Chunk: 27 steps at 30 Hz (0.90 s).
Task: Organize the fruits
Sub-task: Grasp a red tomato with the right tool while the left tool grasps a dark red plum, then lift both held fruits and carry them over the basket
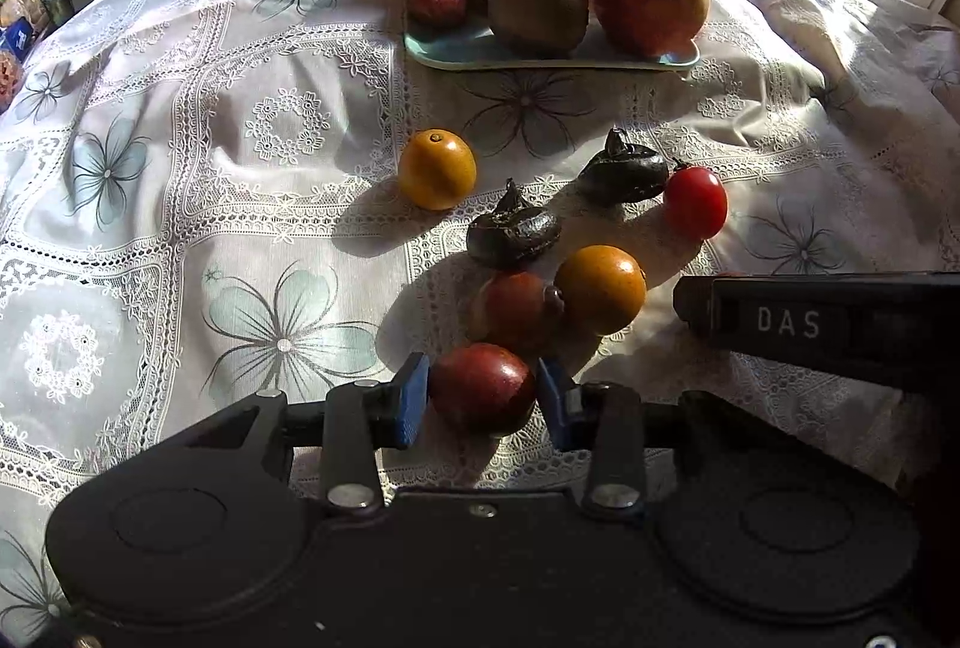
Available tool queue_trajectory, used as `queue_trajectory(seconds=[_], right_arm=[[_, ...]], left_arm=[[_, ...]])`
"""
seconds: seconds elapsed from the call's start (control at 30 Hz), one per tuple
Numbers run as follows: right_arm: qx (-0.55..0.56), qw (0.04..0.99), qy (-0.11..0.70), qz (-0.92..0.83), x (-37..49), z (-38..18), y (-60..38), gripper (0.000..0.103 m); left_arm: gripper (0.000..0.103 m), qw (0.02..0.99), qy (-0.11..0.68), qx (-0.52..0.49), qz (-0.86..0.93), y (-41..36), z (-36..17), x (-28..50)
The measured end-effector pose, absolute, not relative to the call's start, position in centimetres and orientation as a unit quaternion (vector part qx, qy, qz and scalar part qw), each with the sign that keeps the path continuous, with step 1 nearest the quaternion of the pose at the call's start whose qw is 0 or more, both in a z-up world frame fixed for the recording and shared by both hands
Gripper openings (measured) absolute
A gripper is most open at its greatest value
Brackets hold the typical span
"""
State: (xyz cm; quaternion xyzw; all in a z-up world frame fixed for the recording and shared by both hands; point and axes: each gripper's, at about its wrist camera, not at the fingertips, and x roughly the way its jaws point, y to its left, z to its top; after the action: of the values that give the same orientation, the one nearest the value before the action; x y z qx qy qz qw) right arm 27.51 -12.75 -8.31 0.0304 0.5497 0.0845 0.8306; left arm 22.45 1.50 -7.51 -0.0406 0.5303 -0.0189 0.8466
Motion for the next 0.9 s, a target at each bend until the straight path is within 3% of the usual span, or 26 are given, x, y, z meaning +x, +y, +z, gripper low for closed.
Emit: queue_trajectory(seconds=[0.9], right_arm=[[0.042,0.853,0.517,0.055,26.6,-6.4,-13.2,0.034]], left_arm=[[0.048,0.852,0.519,-0.064,0.014,1.9,-6.2,21.8]])
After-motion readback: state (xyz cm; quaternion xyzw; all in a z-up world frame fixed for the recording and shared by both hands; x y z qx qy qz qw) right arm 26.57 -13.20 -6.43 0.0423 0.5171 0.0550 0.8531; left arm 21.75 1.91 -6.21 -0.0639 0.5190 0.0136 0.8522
